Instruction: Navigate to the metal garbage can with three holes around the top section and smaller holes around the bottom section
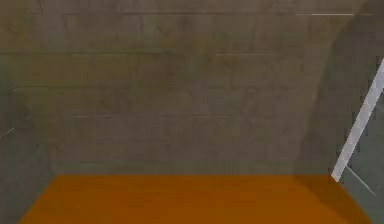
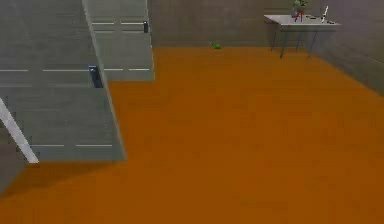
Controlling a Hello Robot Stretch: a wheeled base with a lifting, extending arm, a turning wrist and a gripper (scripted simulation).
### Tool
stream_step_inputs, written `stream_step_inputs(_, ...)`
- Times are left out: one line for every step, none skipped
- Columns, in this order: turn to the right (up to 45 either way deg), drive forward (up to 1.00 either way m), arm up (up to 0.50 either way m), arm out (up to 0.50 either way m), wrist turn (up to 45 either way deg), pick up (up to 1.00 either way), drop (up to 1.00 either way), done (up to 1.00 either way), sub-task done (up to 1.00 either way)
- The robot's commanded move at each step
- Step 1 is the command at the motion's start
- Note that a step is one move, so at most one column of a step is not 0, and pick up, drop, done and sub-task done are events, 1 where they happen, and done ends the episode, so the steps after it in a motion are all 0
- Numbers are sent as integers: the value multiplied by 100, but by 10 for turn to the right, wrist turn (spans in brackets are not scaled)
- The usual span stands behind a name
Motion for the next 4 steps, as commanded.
stream_step_inputs(450,0,0,0,0,0,0,0,0)
stream_step_inputs(450,0,0,0,0,0,0,0,0)
stream_step_inputs(0,25,0,0,0,0,0,0,0)
stream_step_inputs(60,0,0,0,0,0,0,0,0)
